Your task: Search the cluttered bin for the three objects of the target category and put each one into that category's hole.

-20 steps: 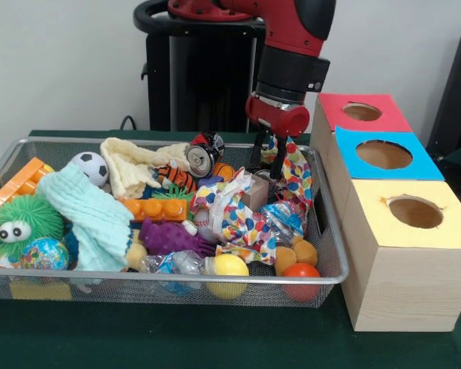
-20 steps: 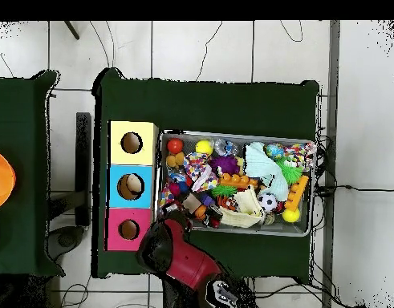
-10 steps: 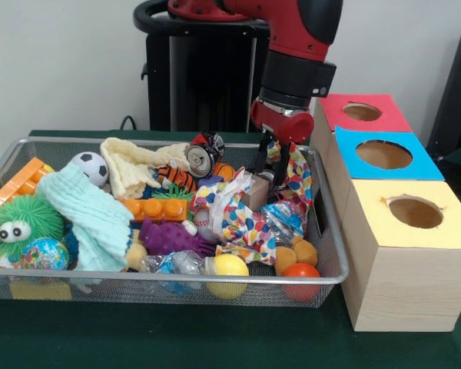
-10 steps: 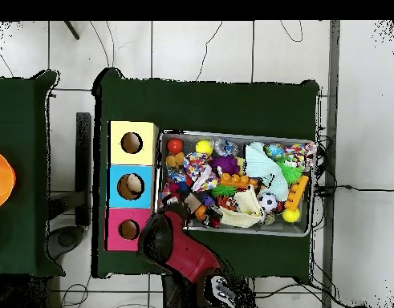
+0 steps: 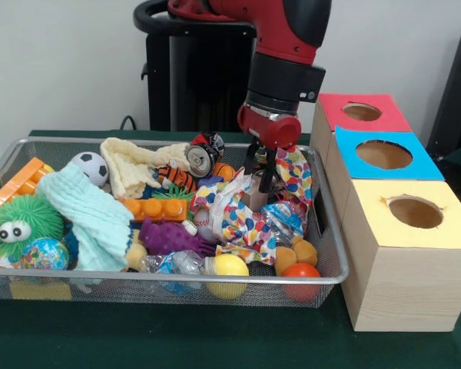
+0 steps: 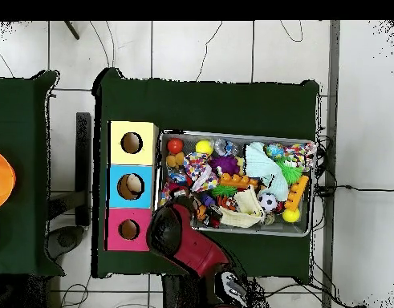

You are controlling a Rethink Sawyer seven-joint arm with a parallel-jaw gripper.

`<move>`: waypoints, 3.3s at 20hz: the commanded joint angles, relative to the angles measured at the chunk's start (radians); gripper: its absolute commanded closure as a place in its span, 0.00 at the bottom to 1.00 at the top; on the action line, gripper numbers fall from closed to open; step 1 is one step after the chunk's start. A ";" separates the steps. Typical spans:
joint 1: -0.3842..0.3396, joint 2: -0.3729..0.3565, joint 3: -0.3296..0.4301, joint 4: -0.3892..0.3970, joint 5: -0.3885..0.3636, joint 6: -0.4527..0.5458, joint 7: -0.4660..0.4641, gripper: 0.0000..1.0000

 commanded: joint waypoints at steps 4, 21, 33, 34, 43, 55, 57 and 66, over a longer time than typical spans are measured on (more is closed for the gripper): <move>-0.027 0.012 0.124 -0.125 -0.010 -0.054 0.237 0.00; 0.066 0.027 0.073 -0.158 0.065 -0.051 0.204 0.00; 0.071 0.037 0.060 -0.205 0.106 -0.009 0.197 0.00; 0.069 0.041 0.059 -0.212 0.109 -0.001 0.191 0.00; 0.074 0.075 0.043 -0.266 0.142 0.046 0.144 0.00; 0.160 0.174 -0.063 -0.321 0.157 0.169 0.041 0.00; 0.164 0.176 -0.073 -0.325 0.151 0.182 0.046 0.00; 0.165 0.145 -0.102 -0.317 0.112 0.205 0.080 0.00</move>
